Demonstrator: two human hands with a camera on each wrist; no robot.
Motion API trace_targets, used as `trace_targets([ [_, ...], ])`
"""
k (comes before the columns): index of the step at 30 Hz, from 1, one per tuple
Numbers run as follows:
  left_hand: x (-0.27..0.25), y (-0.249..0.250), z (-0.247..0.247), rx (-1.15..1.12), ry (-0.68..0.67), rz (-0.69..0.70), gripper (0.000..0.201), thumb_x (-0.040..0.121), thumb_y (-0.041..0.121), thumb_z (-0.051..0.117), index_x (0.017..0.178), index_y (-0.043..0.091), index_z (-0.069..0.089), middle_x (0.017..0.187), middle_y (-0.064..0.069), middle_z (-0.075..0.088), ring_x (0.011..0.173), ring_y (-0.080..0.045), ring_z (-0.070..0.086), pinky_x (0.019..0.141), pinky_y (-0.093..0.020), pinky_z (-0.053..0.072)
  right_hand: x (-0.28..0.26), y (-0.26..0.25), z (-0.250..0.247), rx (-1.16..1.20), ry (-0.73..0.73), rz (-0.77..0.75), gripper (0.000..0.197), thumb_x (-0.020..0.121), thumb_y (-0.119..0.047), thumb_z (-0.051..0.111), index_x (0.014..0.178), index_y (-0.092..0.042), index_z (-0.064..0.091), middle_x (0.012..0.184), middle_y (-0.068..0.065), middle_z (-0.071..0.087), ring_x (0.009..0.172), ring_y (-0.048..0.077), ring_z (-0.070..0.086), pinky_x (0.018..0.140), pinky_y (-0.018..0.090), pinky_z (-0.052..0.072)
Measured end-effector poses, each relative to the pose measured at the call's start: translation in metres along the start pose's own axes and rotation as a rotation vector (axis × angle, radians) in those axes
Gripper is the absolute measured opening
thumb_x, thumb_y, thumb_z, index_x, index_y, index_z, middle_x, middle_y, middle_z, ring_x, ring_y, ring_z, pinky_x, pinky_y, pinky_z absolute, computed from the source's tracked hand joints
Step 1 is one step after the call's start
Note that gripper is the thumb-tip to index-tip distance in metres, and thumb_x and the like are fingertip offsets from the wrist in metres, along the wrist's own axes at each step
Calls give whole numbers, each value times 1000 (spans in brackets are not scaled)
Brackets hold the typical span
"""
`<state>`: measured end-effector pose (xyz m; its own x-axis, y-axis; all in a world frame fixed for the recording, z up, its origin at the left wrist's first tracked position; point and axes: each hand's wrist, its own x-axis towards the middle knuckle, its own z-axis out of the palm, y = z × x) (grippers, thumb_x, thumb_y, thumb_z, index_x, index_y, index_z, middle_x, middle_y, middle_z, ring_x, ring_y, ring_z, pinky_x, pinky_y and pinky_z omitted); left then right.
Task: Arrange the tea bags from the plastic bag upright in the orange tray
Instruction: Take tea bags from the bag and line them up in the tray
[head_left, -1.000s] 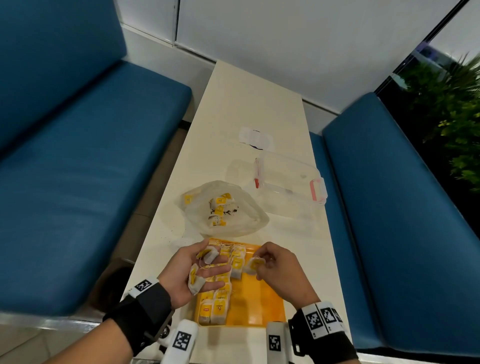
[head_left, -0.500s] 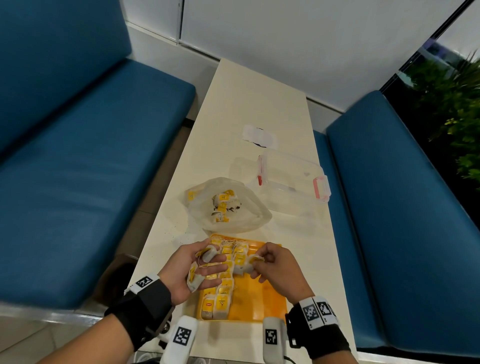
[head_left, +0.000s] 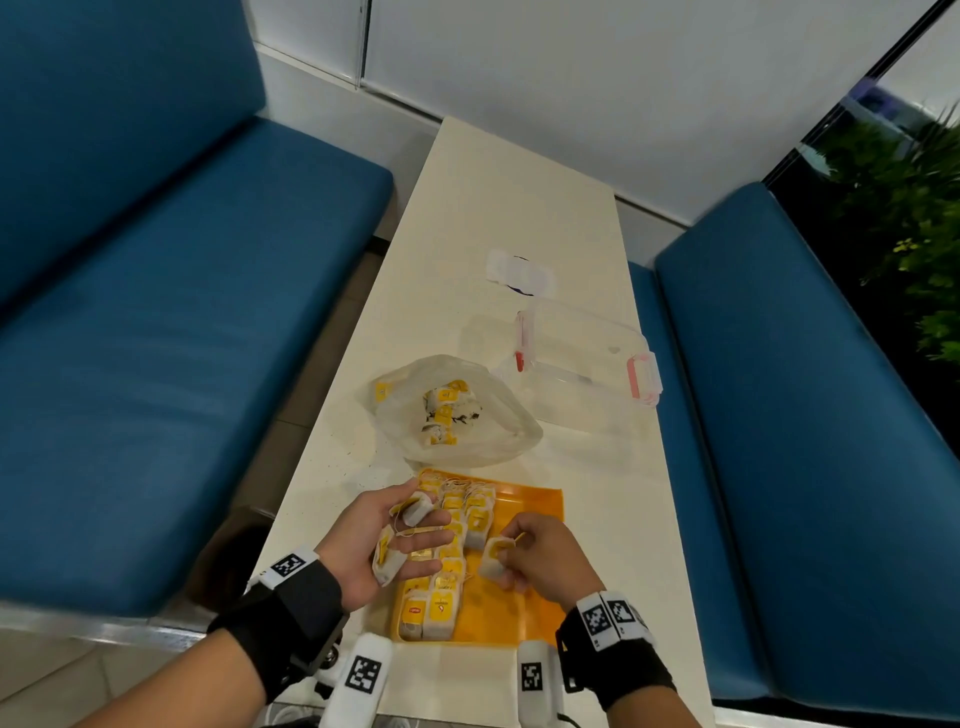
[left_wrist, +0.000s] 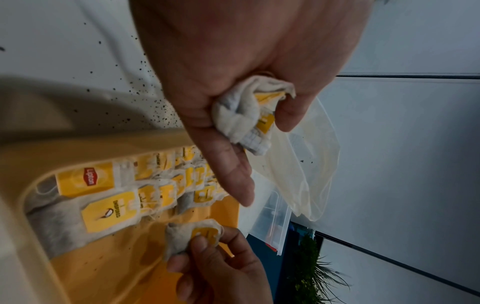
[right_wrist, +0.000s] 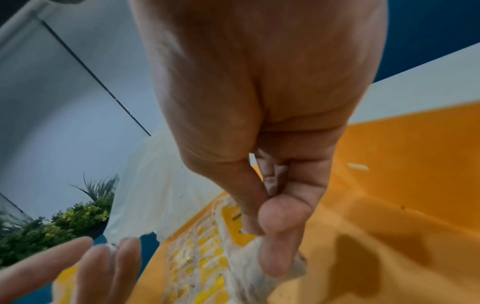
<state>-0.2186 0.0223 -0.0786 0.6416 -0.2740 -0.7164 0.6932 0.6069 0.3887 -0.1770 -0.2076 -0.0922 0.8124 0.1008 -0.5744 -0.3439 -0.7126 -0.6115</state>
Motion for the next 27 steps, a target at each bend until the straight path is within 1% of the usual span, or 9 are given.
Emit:
trace_targets([
  [4,-1,-1,1,12,6,6,37,99,39,54,107,7,70,110,-16,74,95,-29,75,62,-40,60,15,1,11,34,-24,52,14,89,3,62,86,-9,56,65,20,68,38,14,59,42,23,46],
  [7,-1,-1,0,12,11,10,38,99,39,54,109,6,69,111,-16,73,98,-30,74,62,-40,60,24,2,18,83,-29,111,13,89,3,63,89,-6,55,64,16,67,43,17,64,42,26,50],
  [10,-1,-1,0,14,12,10,38,98,40,55,111,6,69,112,-17,73,99,-30,74,64,-41,61,30,4,23,126,-12,130,14,87,2,66,90,-7,55,67,17,68,52,24,68,48,31,56],
  [12,-1,-1,-1,17,9,6,40,98,40,55,112,6,69,115,-17,73,100,-31,74,65,-42,61,33,5,26,126,10,112,16,85,2,68,88,-8,57,69,18,69,57,28,69,57,38,60],
  [15,-1,-1,-1,25,5,-3,41,98,41,54,112,6,70,119,-18,72,105,-32,72,66,-42,61,35,3,26,132,30,104,17,83,1,69,87,-9,57,68,16,68,56,27,67,65,44,60],
  [18,1,-1,-1,35,7,-10,43,99,42,52,112,6,70,123,-18,70,110,-34,70,69,-44,61,37,0,27,152,62,108,18,82,1,69,88,-11,56,68,14,68,53,24,66,68,47,60],
  [21,1,-1,-1,43,5,-13,45,99,44,50,111,6,70,123,-19,70,109,-34,70,75,-47,60,38,-3,29,178,104,127,22,81,3,68,89,-12,54,74,13,66,53,25,66,68,46,60],
  [24,1,-1,-2,52,8,-16,47,100,46,48,110,6,70,122,-19,70,110,-36,70,81,-50,58,38,-4,33,150,140,143,27,78,0,72,89,-14,52,84,12,67,61,27,69,68,46,62],
  [27,0,0,-2,57,8,-20,52,101,49,44,118,6,69,120,-19,71,105,-36,71,73,-46,60,33,-11,29,36,185,143,30,75,-9,75,91,-18,51,91,7,66,70,21,68,58,31,58],
])
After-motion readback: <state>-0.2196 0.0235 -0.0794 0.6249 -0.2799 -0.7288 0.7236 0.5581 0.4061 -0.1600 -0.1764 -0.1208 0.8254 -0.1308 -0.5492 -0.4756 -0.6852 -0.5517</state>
